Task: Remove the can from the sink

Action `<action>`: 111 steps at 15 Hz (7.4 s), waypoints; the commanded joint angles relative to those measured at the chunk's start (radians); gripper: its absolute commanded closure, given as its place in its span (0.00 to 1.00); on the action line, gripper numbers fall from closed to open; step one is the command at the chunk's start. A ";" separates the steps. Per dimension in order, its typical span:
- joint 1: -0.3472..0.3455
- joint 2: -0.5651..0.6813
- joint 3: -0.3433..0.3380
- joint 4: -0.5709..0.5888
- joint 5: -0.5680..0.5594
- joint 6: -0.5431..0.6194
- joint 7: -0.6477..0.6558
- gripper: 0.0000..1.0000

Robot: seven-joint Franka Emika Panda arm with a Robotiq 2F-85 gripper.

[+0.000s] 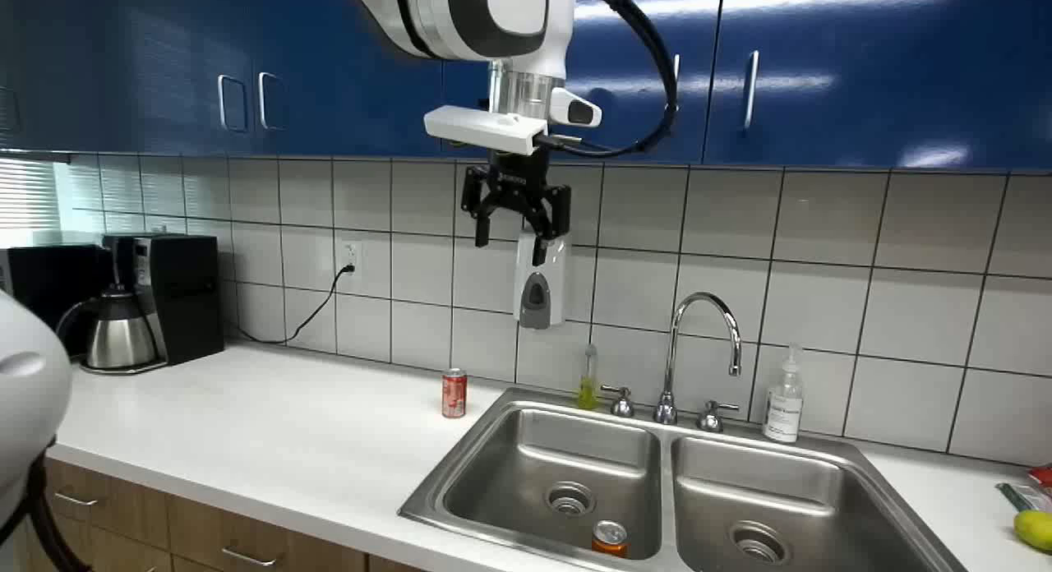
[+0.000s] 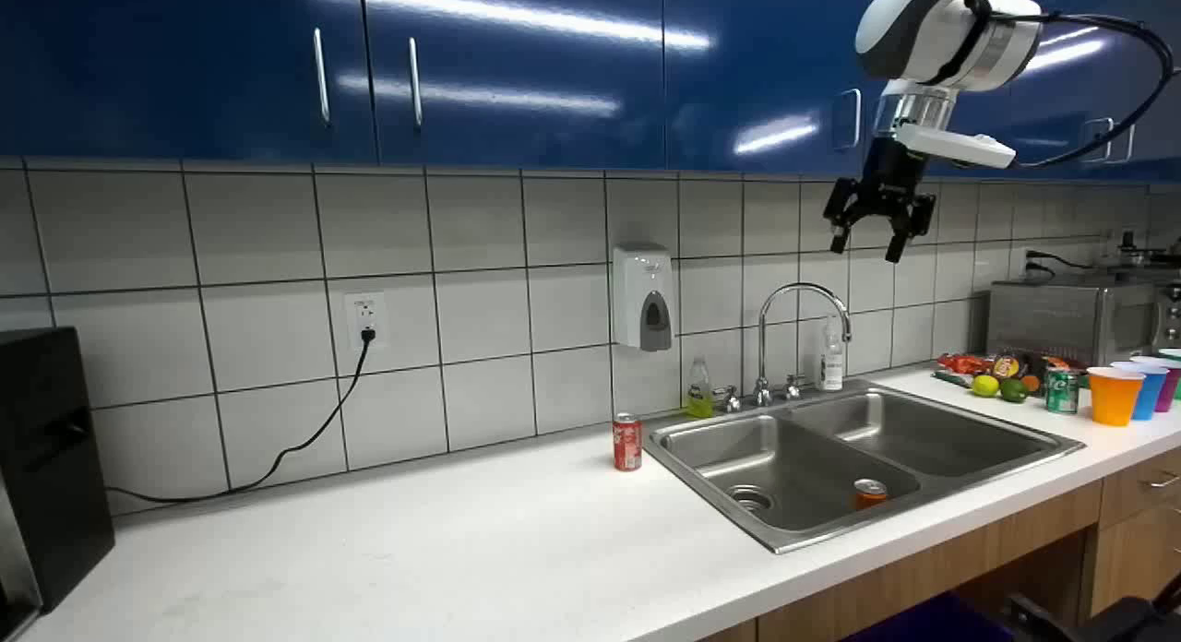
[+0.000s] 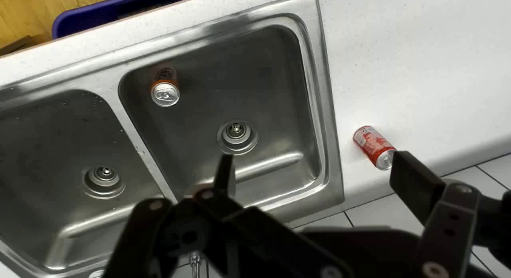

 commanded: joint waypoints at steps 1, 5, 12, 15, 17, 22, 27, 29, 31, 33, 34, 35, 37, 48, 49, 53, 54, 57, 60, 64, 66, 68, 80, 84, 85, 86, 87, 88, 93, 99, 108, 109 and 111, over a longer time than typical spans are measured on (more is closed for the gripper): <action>-0.030 0.005 0.026 0.003 0.013 -0.004 -0.010 0.00; -0.031 0.005 0.025 0.003 0.013 -0.005 -0.010 0.00; -0.035 0.038 0.025 0.010 0.012 0.036 0.002 0.00; -0.038 0.107 0.017 0.013 0.031 0.132 0.008 0.00; -0.041 0.183 0.009 0.027 0.057 0.203 0.003 0.00; -0.072 0.407 0.014 0.073 0.144 0.351 -0.026 0.00; -0.131 0.609 0.063 0.166 0.231 0.420 -0.029 0.00; -0.160 0.683 0.089 0.206 0.238 0.445 -0.017 0.00; -0.190 0.758 0.119 0.252 0.239 0.465 -0.013 0.00; -0.214 0.812 0.140 0.287 0.225 0.479 -0.001 0.00; -0.225 0.836 0.150 0.300 0.220 0.485 0.001 0.00; -0.236 0.858 0.160 0.312 0.219 0.491 0.001 0.00; -0.254 0.895 0.174 0.331 0.212 0.505 0.002 0.00; -0.330 1.006 0.204 0.351 0.195 0.549 -0.007 0.00; -0.334 1.012 0.205 0.352 0.194 0.553 -0.008 0.00; -0.349 1.050 0.211 0.362 0.191 0.583 -0.011 0.00; -0.352 1.061 0.213 0.365 0.189 0.592 -0.011 0.00; -0.359 1.094 0.223 0.371 0.179 0.624 -0.012 0.00; -0.366 1.127 0.236 0.383 0.170 0.653 -0.011 0.00; -0.376 1.166 0.247 0.406 0.156 0.674 -0.006 0.00; -0.381 1.180 0.249 0.415 0.149 0.681 -0.005 0.00; -0.387 1.195 0.251 0.427 0.145 0.683 -0.004 0.00; -0.395 1.262 0.256 0.465 0.122 0.698 0.001 0.00; -0.396 1.272 0.260 0.472 0.117 0.703 0.002 0.26; -0.397 1.272 0.261 0.473 0.117 0.707 0.002 0.34; -0.397 1.273 0.263 0.474 0.117 0.707 0.001 0.42; -0.397 1.272 0.265 0.473 0.117 0.708 0.000 0.51; -0.398 1.272 0.267 0.473 0.117 0.708 -0.001 0.58; -0.394 1.244 0.268 0.458 0.115 0.703 -0.001 0.62; -0.370 1.108 0.272 0.395 0.101 0.684 -0.001 0.62; -0.312 0.872 0.274 0.288 0.072 0.587 -0.006 0.62; -0.303 0.845 0.279 0.275 0.074 0.571 -0.011 0.62; -0.284 0.792 0.291 0.245 0.080 0.541 -0.021 0.62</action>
